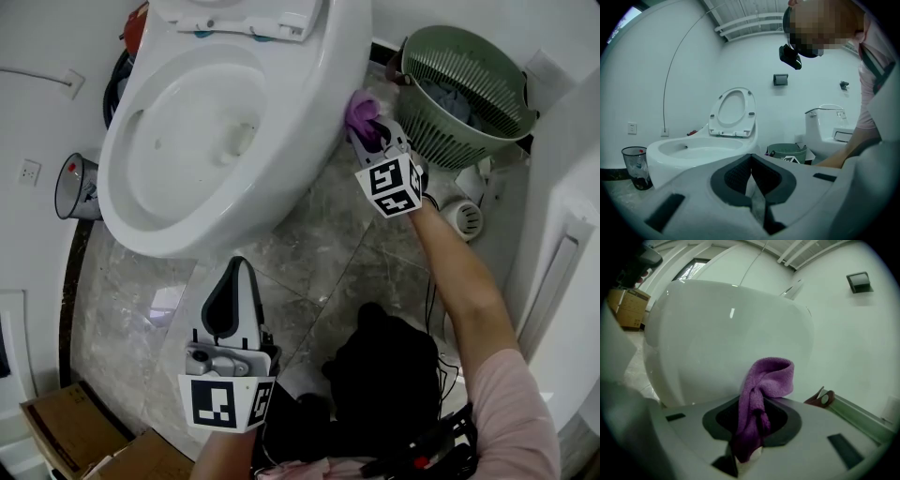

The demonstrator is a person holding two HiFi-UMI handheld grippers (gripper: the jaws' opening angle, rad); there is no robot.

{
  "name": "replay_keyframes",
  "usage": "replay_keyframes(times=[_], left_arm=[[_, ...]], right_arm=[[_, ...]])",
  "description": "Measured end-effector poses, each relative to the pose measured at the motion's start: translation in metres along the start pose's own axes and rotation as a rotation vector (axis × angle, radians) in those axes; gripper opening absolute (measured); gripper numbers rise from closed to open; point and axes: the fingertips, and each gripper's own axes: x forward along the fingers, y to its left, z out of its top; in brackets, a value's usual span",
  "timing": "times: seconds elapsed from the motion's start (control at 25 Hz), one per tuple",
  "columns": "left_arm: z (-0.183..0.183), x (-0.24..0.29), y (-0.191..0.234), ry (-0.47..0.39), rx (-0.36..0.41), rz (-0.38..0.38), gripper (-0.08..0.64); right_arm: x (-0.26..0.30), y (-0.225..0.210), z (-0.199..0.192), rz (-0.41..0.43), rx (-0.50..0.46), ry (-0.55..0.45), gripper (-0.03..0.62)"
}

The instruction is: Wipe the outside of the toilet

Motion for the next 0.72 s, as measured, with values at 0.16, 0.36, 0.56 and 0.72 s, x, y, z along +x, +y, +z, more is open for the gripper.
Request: replay_keyframes(times=[0.16,0.36,0.56,0.72], left_arm=[[0.003,-0.008,0.003,-0.006,0.001,0.002,0.008],[0.004,-0.020,0.005,-0.012,-0.001,0.005,0.008],[0.005,-0.032,0.008,-0.023,-0.005,0.009,0.008],[0.005,-0.043,0.013,-0.029,-0.010,0.015,0.008]], right_arm=[[-0.007,0.008,0.006,0.006,-0.010,-0.004,0.103],[-0.016,0.020,0.014,0.014,-0.020,-0.008,0.103],[-0.026,0.033,0.022,0.021,-0.035,-0.015,0.103],[-0.035,0.045,0.030,0.031,-0.050,-0.020,0.103]])
